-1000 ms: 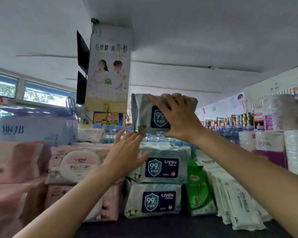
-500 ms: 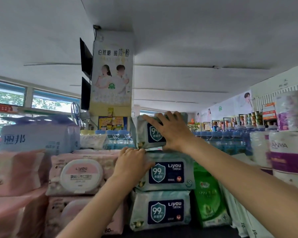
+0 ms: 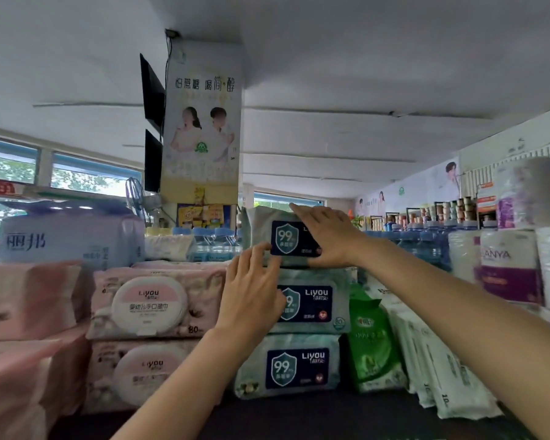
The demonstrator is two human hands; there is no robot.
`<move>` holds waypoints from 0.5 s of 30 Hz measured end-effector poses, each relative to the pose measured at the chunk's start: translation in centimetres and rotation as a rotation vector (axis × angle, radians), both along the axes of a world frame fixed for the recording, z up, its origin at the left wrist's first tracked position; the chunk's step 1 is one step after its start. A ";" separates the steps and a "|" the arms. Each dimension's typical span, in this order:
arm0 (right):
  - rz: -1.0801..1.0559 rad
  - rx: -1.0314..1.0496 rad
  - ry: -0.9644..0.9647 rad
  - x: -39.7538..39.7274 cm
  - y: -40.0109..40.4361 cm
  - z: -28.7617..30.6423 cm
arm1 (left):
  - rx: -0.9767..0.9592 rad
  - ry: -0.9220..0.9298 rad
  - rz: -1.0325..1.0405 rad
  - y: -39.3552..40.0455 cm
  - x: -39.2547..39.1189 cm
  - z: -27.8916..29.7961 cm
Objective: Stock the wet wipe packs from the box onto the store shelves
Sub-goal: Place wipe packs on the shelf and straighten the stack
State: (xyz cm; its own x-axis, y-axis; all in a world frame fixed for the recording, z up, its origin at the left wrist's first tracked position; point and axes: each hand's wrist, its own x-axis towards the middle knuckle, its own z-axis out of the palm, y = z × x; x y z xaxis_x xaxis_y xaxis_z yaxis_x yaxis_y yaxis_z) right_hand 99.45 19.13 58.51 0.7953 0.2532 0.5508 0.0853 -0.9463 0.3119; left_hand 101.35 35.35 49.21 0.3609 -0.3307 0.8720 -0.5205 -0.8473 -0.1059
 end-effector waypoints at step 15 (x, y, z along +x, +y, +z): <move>-0.008 0.040 -0.205 -6.4 -2.2 -3.4 | 0.024 0.052 -0.098 -3.5 -3.3 0.7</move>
